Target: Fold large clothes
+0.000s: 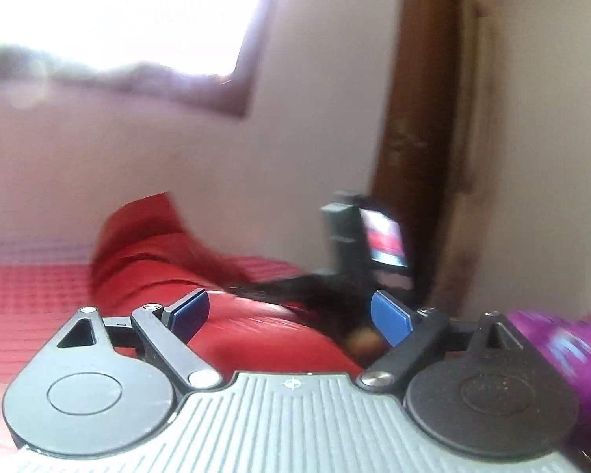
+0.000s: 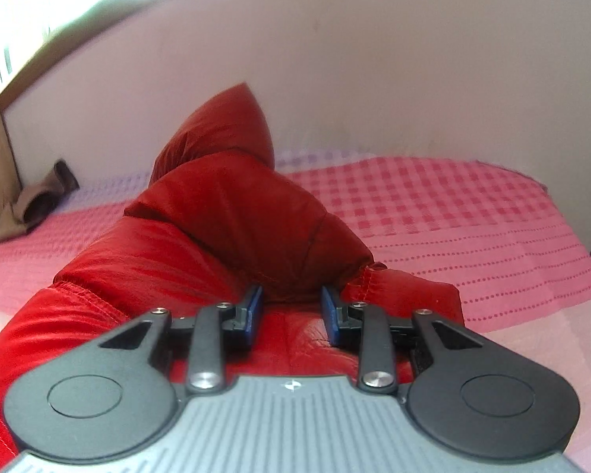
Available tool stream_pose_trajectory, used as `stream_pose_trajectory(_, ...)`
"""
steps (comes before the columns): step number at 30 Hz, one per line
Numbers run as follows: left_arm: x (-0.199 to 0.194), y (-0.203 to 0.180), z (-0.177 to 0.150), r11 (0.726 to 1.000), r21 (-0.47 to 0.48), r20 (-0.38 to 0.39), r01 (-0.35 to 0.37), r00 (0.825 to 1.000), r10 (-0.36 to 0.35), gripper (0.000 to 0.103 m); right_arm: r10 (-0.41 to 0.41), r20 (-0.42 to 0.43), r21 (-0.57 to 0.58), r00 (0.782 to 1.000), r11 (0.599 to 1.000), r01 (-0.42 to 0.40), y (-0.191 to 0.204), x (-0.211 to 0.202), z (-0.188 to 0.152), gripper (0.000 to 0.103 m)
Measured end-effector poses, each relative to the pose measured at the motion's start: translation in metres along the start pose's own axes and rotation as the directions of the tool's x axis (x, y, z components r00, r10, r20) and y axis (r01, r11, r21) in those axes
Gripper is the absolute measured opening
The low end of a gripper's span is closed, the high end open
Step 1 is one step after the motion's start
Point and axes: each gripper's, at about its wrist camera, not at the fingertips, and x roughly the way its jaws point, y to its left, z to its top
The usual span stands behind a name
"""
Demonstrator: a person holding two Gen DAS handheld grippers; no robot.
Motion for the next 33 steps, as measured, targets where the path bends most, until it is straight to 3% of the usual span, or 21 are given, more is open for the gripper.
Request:
stream_pose_trajectory(4, 0.028, 0.028, -0.001, 0.994, -0.044, -0.086, -0.101, 0.992, 0.097, 0.088, -0.002, 0.084, 0.008, 0.996, 1.0, 0.001, -0.001, -0.005, -0.009, 0.03)
stream_pose_trajectory(5, 0.032, 0.036, -0.005, 0.989, -0.057, -0.091, -0.133, 0.988, 0.127, 0.095, -0.003, 0.115, 0.016, 0.993, 1.0, 0.001, -0.003, -0.006, -0.014, 0.03)
stream_pose_trajectory(7, 0.035, 0.053, -0.011, 0.982, -0.122, -0.118, -0.146, 0.984, 0.132, 0.103, -0.009, 0.162, 0.017, 0.987, 1.0, 0.006, -0.005, -0.005, -0.024, 0.03)
stream_pose_trajectory(9, 0.04, 0.063, -0.016, 0.975, -0.169, -0.143, -0.144, 0.982, 0.12, 0.103, -0.024, 0.202, 0.011, 0.979, 1.0, 0.022, -0.004, -0.008, -0.031, 0.03)
stream_pose_trajectory(12, 0.033, 0.063, -0.016, 0.977, -0.131, -0.147, -0.168, 0.978, 0.148, 0.103, -0.054, 0.227, -0.023, 0.972, 0.998, 0.061, 0.005, -0.009, -0.035, 0.03)
stream_pose_trajectory(23, 0.05, 0.05, -0.037, 0.978, -0.102, -0.159, -0.184, 0.973, 0.167, 0.103, -0.074, 0.219, -0.05, 0.973, 0.995, 0.087, 0.008, 0.002, -0.033, 0.03)
stream_pose_trajectory(33, 0.058, 0.061, -0.044, 0.974, -0.15, -0.205, -0.173, 0.969, 0.141, 0.103, -0.106, 0.202, -0.101, 0.974, 0.986, 0.129, 0.013, 0.007, -0.031, 0.03)
